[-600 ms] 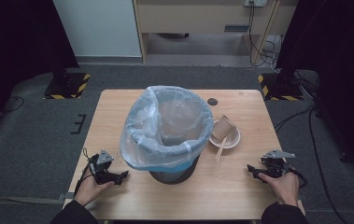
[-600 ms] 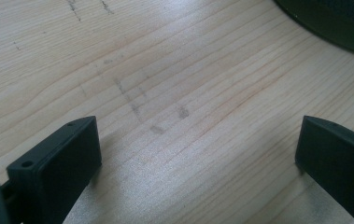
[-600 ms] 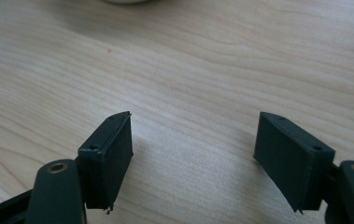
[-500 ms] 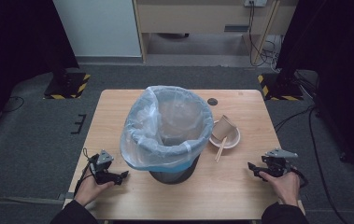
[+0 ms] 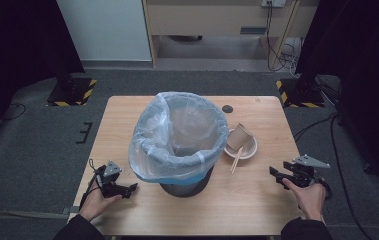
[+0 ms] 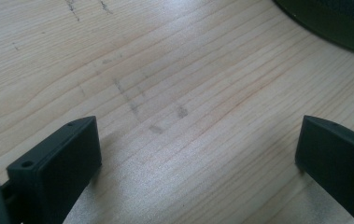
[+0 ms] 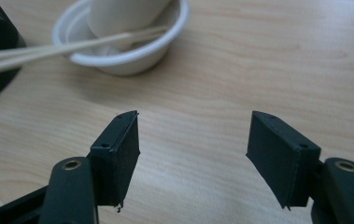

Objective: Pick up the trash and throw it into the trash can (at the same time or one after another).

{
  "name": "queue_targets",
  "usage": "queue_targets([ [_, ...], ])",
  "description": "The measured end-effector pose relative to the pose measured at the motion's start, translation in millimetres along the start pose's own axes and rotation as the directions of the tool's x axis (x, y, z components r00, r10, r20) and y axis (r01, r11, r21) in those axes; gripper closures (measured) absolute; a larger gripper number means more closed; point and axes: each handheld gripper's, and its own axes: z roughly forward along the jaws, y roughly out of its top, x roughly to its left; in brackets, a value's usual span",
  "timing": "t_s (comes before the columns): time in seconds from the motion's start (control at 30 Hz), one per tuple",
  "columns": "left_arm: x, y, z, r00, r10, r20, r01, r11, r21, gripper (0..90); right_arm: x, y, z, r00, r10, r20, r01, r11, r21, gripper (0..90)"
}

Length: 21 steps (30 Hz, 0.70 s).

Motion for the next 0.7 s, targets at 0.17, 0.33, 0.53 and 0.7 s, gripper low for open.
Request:
queue_targets([
  [0.17,-0.2,0.0,-0.1,1.0000,0.000,0.000,0.000,1.0000,0.000,0.0,1.5,4.2,-3.0,0.9998,0.017,-0.007,-0.018,1.000,-0.026,35.3],
  [0.33,-0.2,0.0,-0.1,1.0000,0.000,0.000,0.000,1.0000,0.001,0.0,6.4,10.3,-5.6,0.9992,0.034,-0.019,-0.035,0.998,-0.050,36.4],
  [0.53,-0.2,0.0,0.0,1.0000,0.000,0.000,0.000,1.0000,0.001,0.0,19.0,22.1,-10.1,0.9977,0.041,-0.054,-0.047,0.994,-0.103,39.1],
  [0.7,-0.2,0.0,0.0,1.0000,0.000,0.000,0.000,1.0000,0.001,0.0,34.3,31.5,-11.9,0.9956,0.040,-0.085,-0.050,0.991,-0.124,40.5],
])
